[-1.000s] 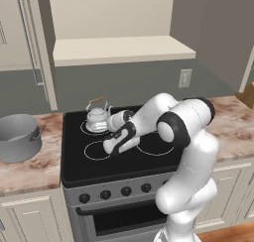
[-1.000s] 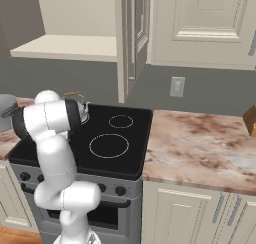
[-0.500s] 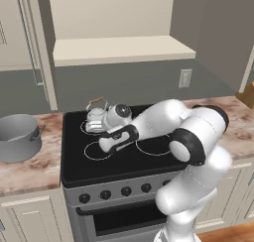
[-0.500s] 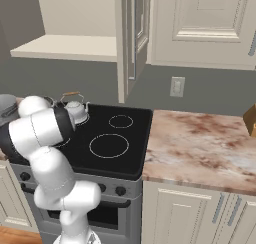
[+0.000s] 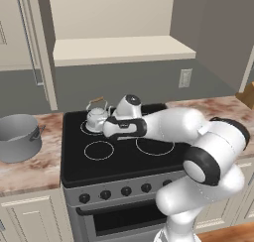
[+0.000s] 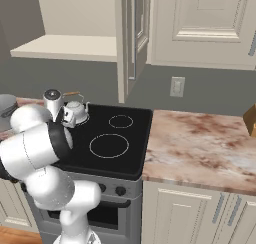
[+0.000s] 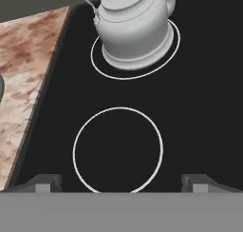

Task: Pick the kettle from the cabinet and place it on a stove burner. Then pick the pot from the counter and place it on another stove burner. Finally, turn both burners on.

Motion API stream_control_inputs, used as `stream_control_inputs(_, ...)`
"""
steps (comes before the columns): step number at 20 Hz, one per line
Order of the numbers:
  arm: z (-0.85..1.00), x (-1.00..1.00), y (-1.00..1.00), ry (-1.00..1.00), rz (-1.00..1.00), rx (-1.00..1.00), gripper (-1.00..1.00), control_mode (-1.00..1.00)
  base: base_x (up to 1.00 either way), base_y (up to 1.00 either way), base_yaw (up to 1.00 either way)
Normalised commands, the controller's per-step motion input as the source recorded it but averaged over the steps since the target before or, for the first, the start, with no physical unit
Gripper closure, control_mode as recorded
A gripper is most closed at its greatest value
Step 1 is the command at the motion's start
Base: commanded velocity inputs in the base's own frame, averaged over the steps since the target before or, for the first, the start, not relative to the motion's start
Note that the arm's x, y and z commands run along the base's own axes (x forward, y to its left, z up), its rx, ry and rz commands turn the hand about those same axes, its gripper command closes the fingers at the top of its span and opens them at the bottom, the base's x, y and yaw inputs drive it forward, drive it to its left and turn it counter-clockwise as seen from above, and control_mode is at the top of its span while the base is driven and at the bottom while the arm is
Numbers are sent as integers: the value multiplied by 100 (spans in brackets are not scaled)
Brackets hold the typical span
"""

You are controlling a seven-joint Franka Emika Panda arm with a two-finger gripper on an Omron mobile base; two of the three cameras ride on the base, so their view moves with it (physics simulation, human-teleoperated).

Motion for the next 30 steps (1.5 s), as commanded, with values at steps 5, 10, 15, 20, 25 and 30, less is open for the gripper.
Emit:
stream_control_inputs(5, 21, -33, -36, 15, 0, 0, -100, -100, 0, 0, 0)
stream_control_inputs(10, 31, -38, -30, 10, 0, 0, -100, -100, 0, 0, 0)
stream_control_inputs(15, 31, -43, -26, 7, 0, 0, -100, -100, 0, 0, 0)
stream_control_inputs(20, 35, -55, -19, 3, 0, 0, -100, -100, 0, 0, 0)
stream_control_inputs(25, 36, -61, -15, 1, 0, -1, -100, -100, 0, 0, 0)
stream_control_inputs(30, 32, -61, -13, 0, 0, -1, -100, -100, 0, 0, 0)
